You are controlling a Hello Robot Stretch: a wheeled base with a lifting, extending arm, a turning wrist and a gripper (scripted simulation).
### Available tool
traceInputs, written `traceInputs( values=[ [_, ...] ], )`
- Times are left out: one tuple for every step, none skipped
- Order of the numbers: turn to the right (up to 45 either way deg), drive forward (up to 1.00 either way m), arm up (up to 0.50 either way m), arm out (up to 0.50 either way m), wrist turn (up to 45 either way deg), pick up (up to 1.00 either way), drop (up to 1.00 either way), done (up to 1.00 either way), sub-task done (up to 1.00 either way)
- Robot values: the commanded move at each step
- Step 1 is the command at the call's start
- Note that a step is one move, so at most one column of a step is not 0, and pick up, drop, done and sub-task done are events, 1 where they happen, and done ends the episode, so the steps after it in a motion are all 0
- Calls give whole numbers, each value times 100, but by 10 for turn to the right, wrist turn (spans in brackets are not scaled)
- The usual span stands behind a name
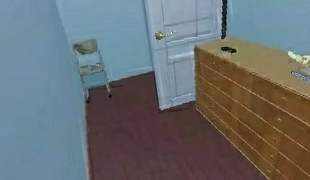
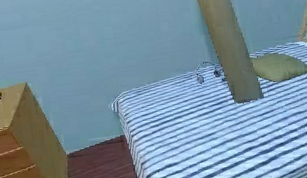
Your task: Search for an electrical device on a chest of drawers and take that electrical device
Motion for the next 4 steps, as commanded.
traceInputs(
  values=[
    [450, 0, 0, 0, 0, 0, 0, 0, 0],
    [60, 0, 0, 0, 0, 0, 0, 0, 0],
    [0, 25, 0, 0, 0, 0, 0, 0, 0],
    [-450, 0, 0, 0, 0, 0, 0, 0, 0]
  ],
)
